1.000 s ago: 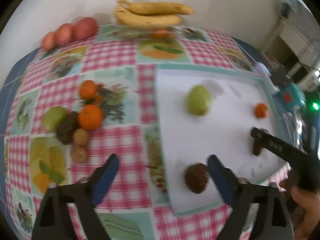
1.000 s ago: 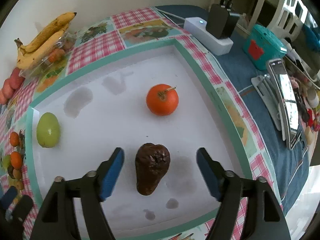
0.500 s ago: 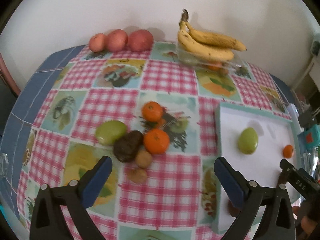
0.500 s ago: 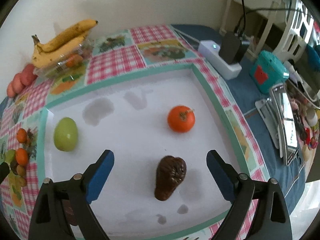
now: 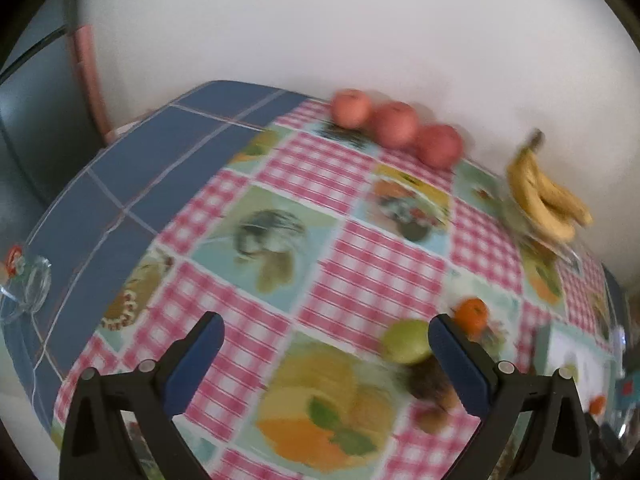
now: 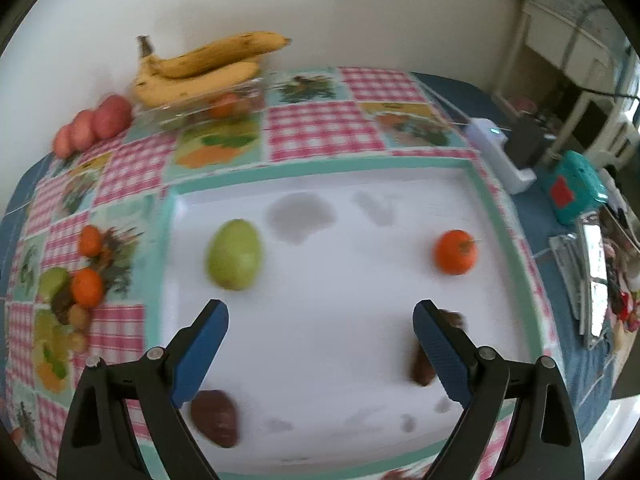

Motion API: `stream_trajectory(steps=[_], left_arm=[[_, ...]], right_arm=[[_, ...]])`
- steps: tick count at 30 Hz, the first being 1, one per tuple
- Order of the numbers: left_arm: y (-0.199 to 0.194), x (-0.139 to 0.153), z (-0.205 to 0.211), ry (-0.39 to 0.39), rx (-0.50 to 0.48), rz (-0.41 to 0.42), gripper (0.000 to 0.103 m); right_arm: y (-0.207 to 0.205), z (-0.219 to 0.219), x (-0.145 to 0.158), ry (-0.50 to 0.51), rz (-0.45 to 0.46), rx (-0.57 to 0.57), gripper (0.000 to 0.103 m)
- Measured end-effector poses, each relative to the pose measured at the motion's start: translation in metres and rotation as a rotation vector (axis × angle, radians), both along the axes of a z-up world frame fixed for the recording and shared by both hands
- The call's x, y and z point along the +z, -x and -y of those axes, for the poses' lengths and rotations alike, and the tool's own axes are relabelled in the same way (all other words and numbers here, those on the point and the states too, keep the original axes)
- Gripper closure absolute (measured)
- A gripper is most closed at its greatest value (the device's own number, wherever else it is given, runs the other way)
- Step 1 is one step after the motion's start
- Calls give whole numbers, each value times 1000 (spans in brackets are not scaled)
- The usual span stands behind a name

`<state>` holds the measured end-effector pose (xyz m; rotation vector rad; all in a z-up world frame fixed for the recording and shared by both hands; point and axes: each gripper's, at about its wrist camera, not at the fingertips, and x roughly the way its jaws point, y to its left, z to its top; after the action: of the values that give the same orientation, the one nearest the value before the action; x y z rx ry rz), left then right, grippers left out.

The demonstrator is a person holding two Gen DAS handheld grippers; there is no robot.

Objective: Organize fruits
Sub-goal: 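Move both open tools back to the fruit cluster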

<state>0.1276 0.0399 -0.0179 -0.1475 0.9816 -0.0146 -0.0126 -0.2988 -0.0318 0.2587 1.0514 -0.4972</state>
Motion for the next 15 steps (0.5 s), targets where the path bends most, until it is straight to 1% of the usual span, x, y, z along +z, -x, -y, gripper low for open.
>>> stream_trajectory(steps=[2,4,7,10,15], left_arm=[[-3,-2,-7,-11,12,-12,0],[-5,-1,-13,-1,2,-16,0],[-7,4,-17,-2,-15,1,0],[-11,8,-18,-8,-33,7,0],[-21,8,-16,52,-45,-19,0]], right_arm=[[-6,-13,5,-3,20,30,9],[-12,-25,9,-12,39,58,9],[-24,-44,14,-43,63,114,9],[-38,-64,17,-50,68,167,9],[-61,-83,13,-72,55,214,9]])
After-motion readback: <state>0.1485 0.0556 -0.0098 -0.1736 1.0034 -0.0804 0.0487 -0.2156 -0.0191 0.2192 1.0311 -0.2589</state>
